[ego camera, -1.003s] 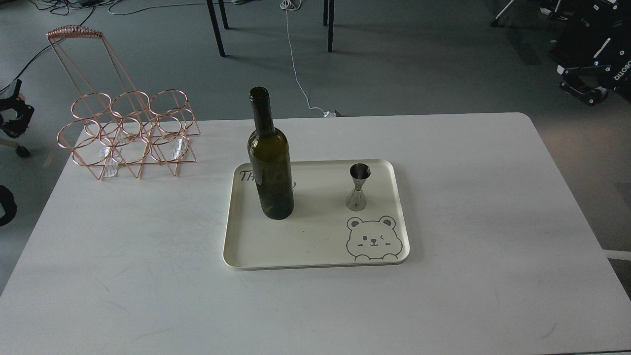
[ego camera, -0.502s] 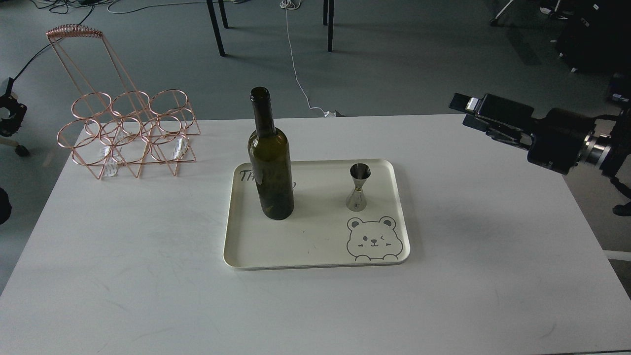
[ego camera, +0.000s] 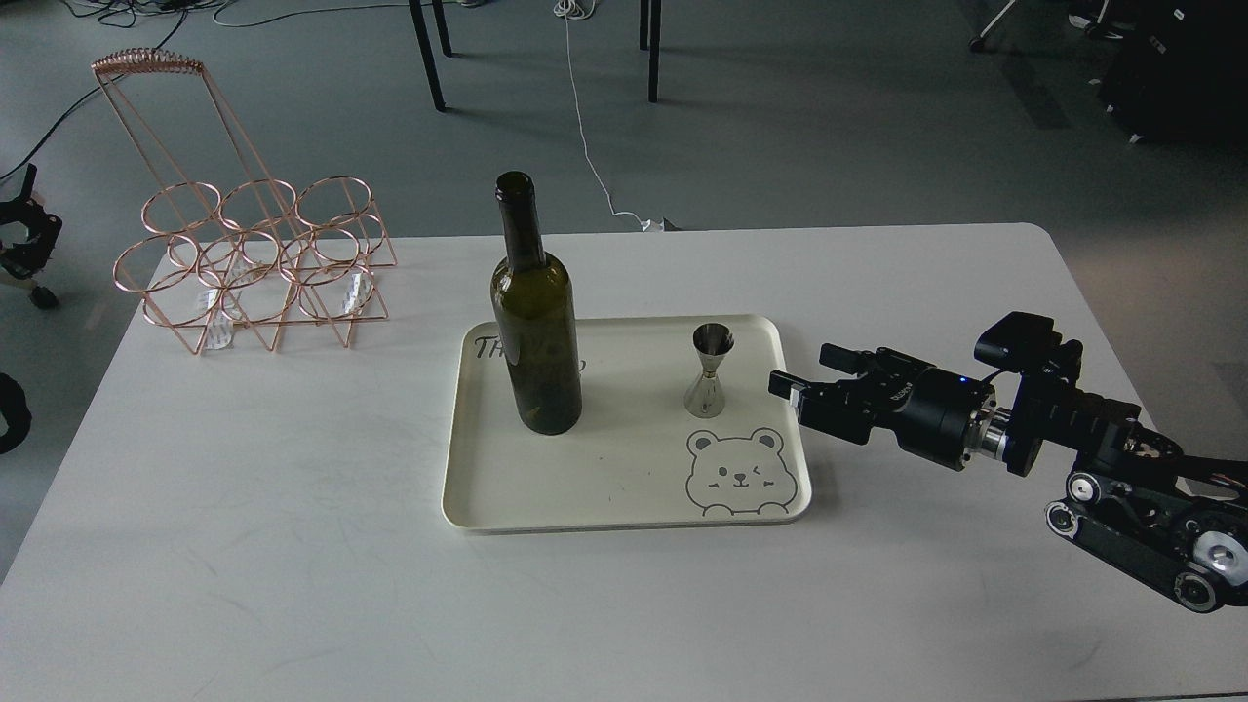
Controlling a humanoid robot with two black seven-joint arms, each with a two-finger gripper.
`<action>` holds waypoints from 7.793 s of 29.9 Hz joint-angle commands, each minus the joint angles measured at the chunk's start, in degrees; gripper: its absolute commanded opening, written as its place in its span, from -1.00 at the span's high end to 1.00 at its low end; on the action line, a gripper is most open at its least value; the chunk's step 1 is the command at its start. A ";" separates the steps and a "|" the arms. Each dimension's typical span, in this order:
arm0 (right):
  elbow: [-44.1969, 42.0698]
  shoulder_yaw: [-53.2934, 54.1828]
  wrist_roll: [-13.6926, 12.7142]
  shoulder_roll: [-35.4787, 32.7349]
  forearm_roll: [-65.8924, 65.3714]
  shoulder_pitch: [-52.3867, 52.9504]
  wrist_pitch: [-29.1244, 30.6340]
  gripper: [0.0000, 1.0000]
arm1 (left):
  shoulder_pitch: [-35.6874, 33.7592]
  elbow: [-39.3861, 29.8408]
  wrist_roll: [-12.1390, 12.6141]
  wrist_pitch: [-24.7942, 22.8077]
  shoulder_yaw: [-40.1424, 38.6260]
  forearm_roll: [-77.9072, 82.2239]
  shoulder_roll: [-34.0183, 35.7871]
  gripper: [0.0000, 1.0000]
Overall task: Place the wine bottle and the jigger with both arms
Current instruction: 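Reach the right gripper toward the metal jigger on the tray, then close the right gripper on the jigger and lift it, then carry the jigger off the tray toward the table edge near the right arm, then set the jigger upright on the table and withdraw the right gripper, then reach the left gripper toward the neck of the wine bottle, then close the left gripper around the bottle neck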
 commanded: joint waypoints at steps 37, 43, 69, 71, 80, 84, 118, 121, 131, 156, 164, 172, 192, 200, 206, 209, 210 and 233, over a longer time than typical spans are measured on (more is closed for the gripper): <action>-19.00 -14.37 -0.36 17.83 -2.31 12.84 -0.67 0.52 | 1.26 0.25 -0.01 0.00 -0.09 -0.05 -1.43 -0.97; -20.14 -14.37 -0.53 17.92 -2.31 12.58 -2.26 0.78 | 1.26 0.25 -0.01 0.00 -0.09 -0.05 -1.43 -0.97; -6.70 -7.25 -1.94 -8.79 -1.25 9.34 -10.60 0.91 | 1.17 0.16 -0.01 0.00 -0.01 0.04 -1.16 -0.97; -7.57 -7.34 -3.25 -9.15 -1.25 7.05 -12.79 0.91 | 1.17 0.16 -0.01 0.00 -0.01 0.04 -1.25 -0.97; -21.02 -7.43 -4.40 -7.48 -1.16 0.11 -21.99 0.91 | 1.17 0.16 0.08 0.00 -0.01 0.04 -0.99 -0.97; -21.55 -7.51 -4.22 -5.99 1.90 -2.35 -21.99 0.90 | 1.00 0.16 0.17 0.00 0.08 0.04 -1.08 -0.97; -8.20 -8.30 -2.82 -12.39 5.52 -9.57 -21.99 -0.86 | 0.91 -0.01 0.08 0.00 -0.01 0.04 -0.90 -0.97; -6.44 -8.22 -2.82 -16.17 5.60 -9.83 -21.99 -0.87 | 0.91 -0.01 0.08 0.00 -0.01 0.12 -0.90 -0.97; -1.95 -0.40 -1.76 -24.27 13.49 -8.52 -21.99 -0.91 | 0.91 -0.10 0.08 0.00 -0.01 0.04 -0.99 -0.97; -38.22 17.70 -2.46 0.42 83.09 13.55 20.03 -0.97 | 0.29 -0.98 0.87 0.00 0.08 0.39 1.91 -0.97; -51.88 18.94 -4.14 6.40 105.26 11.88 34.01 -0.97 | 0.47 -11.24 1.31 0.00 0.61 4.60 7.26 -0.97; -51.44 19.56 -4.05 6.15 105.97 11.26 34.01 -0.97 | -0.76 -32.07 0.96 0.00 0.43 13.39 20.88 -0.96; -51.44 22.11 -3.96 2.81 106.06 10.21 34.01 -0.97 | -7.09 -63.29 0.52 10.33 0.52 81.04 23.54 -0.96; -51.44 22.19 -3.96 2.01 106.06 9.50 34.01 -0.97 | -6.91 -65.23 0.96 10.68 4.12 104.05 17.04 -0.96; -51.44 22.11 -3.96 1.66 105.97 8.62 34.01 -0.97 | -6.74 -64.44 1.83 10.95 5.97 121.14 12.64 -0.96; -51.44 22.11 -3.96 0.96 105.97 8.54 34.01 -0.97 | -6.65 -62.87 4.99 11.38 6.76 122.99 10.45 -0.96; -51.44 22.11 -3.96 0.96 105.97 8.54 34.01 -0.97 | -6.65 -61.46 6.31 12.08 6.76 122.82 9.31 -0.96; -51.35 22.02 -3.70 0.96 105.97 8.54 34.01 -0.97 | -6.91 -54.16 10.27 16.92 5.97 122.91 -1.86 -0.96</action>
